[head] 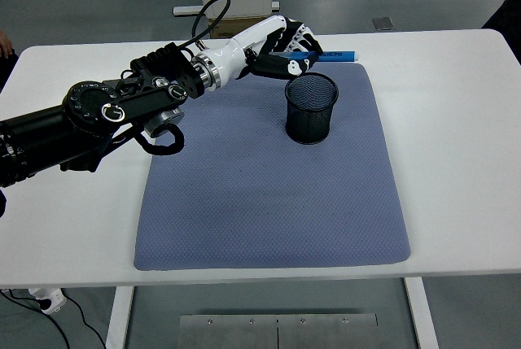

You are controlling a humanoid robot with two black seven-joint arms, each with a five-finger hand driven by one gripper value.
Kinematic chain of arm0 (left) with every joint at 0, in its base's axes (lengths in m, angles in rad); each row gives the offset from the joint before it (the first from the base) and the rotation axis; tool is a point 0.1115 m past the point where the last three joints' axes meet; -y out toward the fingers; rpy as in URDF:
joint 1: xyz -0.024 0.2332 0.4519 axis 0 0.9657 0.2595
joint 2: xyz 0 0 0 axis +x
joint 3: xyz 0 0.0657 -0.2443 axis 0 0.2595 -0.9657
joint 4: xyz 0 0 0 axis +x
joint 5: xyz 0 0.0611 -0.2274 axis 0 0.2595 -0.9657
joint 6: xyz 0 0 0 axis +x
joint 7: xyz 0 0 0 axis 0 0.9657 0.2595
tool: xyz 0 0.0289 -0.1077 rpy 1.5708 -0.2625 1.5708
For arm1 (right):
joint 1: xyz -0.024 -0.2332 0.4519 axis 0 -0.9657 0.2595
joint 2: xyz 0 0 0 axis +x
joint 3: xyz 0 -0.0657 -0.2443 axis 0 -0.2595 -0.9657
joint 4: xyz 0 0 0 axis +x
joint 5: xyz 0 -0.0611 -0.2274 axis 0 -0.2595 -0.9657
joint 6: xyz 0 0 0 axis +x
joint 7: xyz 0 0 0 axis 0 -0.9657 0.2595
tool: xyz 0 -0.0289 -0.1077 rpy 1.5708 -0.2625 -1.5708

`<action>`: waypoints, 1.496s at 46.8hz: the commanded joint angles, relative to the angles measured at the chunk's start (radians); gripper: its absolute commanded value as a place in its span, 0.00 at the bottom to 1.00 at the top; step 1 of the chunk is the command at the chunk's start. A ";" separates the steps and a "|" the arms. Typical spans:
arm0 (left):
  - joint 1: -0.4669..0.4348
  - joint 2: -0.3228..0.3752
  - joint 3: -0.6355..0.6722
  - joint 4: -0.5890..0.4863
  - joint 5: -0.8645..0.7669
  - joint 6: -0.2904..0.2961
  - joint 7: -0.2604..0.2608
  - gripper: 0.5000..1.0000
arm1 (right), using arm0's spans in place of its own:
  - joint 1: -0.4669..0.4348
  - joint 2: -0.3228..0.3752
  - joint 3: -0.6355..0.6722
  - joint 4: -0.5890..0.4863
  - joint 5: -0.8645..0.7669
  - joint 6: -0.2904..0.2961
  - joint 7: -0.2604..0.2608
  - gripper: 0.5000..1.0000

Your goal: Left hand places marker in pen holder

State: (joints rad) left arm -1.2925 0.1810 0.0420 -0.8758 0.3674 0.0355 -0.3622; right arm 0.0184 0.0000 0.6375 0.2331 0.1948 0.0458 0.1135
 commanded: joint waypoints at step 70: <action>0.165 -0.181 -0.223 0.144 -0.051 0.000 -0.096 0.00 | 0.000 0.000 0.001 0.000 0.000 0.000 0.000 1.00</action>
State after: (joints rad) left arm -1.1361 0.0031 -0.1701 -0.7329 0.3283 0.0351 -0.4569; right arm 0.0184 0.0000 0.6376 0.2331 0.1949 0.0457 0.1135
